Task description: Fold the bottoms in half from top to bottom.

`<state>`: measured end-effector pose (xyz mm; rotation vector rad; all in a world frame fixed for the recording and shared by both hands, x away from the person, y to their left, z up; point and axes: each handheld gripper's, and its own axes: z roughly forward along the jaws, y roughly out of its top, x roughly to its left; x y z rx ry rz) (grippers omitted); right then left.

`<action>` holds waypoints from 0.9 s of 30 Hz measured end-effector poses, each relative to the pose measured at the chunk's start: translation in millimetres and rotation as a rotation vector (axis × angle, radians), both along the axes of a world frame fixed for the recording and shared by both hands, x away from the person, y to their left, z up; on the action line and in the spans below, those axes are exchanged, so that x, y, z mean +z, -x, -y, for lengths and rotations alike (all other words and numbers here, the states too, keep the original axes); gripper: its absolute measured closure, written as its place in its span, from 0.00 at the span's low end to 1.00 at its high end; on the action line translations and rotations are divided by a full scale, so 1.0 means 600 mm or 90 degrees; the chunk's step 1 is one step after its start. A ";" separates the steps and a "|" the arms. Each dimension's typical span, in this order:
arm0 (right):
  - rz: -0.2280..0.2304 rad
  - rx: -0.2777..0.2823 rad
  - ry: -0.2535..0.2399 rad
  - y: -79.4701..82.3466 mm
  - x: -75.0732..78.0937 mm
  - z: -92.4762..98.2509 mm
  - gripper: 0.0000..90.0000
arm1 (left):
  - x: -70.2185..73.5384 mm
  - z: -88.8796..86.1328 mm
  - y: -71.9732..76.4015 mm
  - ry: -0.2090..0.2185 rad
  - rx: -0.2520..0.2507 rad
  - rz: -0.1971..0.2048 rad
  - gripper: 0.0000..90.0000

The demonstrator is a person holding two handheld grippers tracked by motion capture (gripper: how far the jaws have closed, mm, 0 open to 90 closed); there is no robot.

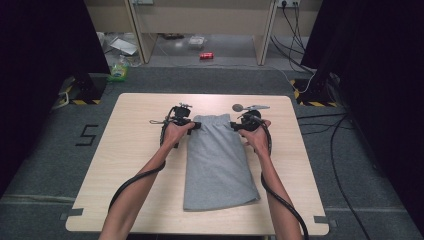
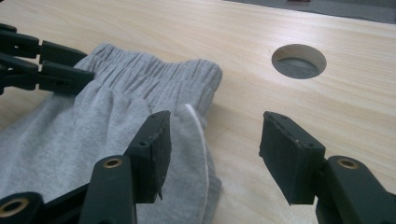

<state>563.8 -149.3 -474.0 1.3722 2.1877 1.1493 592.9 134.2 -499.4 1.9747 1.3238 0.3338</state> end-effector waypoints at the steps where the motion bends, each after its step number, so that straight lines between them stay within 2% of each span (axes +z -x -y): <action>1: 0.000 0.001 -0.001 -0.003 -0.002 -0.001 0.49 | 0.001 0.000 0.000 0.000 0.000 0.000 0.48; 10: -0.025 0.009 0.000 -0.026 -0.023 -0.023 0.49 | -0.001 0.001 0.001 0.002 -0.005 0.004 0.52; 11: -0.033 0.008 0.017 -0.029 -0.026 -0.028 0.49 | -0.001 0.000 0.001 0.004 -0.005 0.005 0.52; 12: -0.034 0.006 0.020 -0.031 -0.027 -0.029 0.49 | -0.002 0.000 0.001 0.005 -0.005 0.004 0.53; 23: -0.067 0.001 0.028 -0.047 -0.050 -0.028 0.50 | -0.007 0.000 0.003 0.012 -0.008 0.004 0.56; 27: -0.069 0.008 0.034 -0.050 -0.050 -0.030 0.53 | -0.007 0.001 0.004 0.012 -0.007 0.005 0.58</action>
